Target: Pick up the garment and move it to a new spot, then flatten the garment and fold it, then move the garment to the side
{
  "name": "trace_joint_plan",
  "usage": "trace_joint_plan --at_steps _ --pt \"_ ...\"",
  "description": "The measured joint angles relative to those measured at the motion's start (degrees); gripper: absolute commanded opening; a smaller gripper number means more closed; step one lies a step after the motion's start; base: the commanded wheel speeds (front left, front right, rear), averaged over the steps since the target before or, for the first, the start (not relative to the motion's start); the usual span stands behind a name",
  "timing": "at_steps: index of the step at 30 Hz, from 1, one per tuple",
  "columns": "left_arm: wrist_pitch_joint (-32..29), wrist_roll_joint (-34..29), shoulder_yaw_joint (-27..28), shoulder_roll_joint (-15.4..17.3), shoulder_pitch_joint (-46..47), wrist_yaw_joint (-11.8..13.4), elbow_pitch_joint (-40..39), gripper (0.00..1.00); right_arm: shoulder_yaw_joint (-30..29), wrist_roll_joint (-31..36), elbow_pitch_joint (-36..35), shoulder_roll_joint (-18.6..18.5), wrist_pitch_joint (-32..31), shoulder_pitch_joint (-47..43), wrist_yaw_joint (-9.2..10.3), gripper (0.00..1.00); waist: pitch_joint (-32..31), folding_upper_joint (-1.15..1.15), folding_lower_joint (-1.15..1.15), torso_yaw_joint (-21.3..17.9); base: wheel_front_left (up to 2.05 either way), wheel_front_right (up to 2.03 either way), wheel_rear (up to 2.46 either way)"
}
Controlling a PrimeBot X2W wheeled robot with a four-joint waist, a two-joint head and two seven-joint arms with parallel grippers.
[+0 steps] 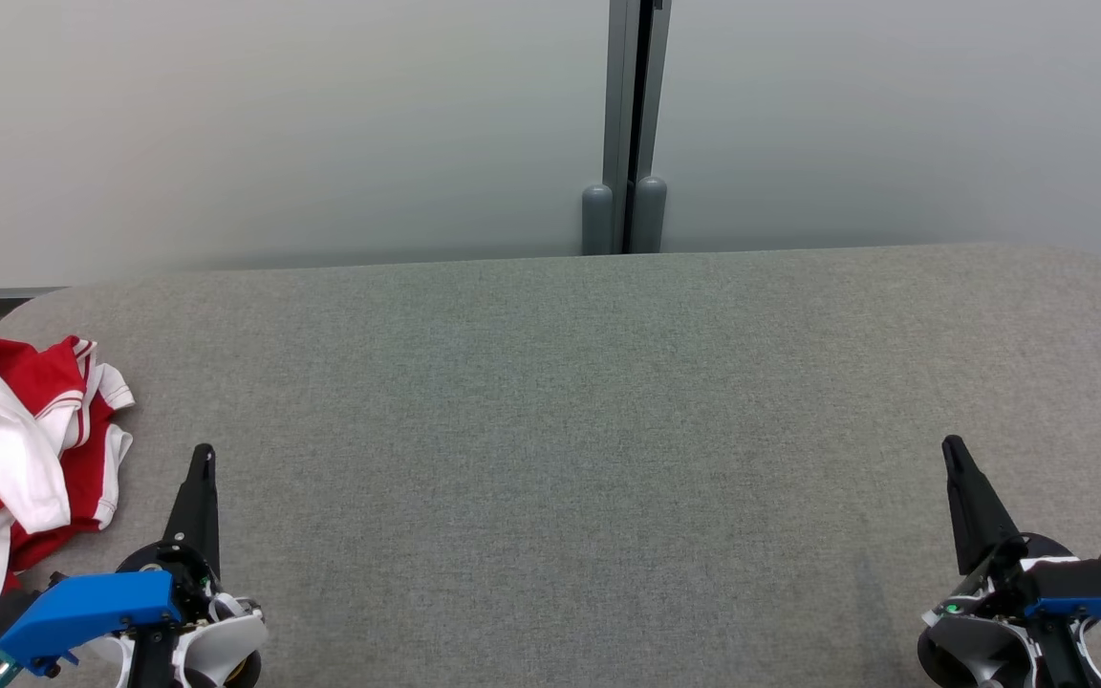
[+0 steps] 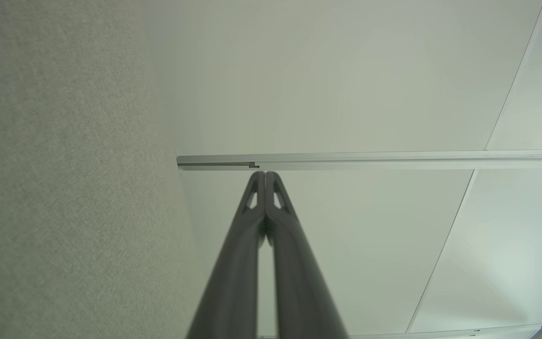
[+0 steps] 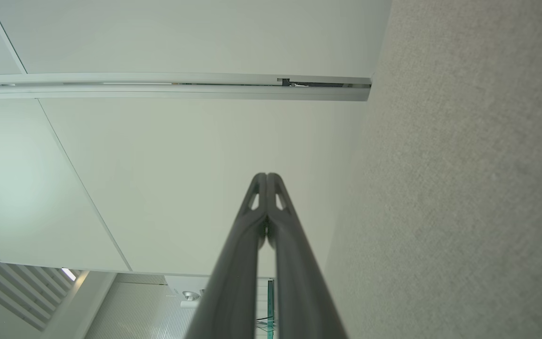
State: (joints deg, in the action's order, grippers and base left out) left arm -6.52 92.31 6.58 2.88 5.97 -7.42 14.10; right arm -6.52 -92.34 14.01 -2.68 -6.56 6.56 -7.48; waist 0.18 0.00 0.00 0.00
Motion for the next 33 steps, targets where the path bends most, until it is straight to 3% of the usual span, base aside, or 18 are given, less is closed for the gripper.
trace_joint_plan --at_steps 33 --pt "-0.01 0.00 0.00 0.00 0.00 0.00 0.00 0.00 0.00 0.00 0.00 0.00 0.00 -0.01 0.00 0.00 0.00 0.00 0.00 0.00 0.00 0.00 0.00"
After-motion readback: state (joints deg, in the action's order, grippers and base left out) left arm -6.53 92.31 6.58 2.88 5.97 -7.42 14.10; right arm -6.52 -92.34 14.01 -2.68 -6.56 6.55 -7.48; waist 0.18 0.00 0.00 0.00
